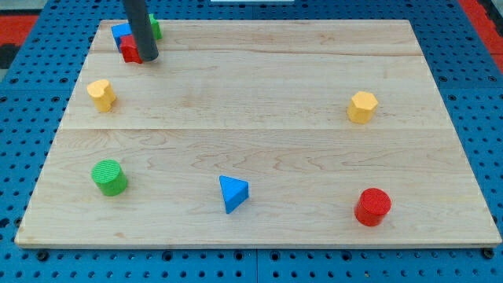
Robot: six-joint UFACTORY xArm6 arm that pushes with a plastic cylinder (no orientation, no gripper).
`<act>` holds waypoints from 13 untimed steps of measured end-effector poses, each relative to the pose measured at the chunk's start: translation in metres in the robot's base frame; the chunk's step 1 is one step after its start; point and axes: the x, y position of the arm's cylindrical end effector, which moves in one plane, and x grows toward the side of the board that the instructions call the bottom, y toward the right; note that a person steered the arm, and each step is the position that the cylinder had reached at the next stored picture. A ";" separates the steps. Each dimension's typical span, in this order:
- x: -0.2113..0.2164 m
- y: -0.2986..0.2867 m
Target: Move the heart into the red star
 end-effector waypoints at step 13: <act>0.070 0.040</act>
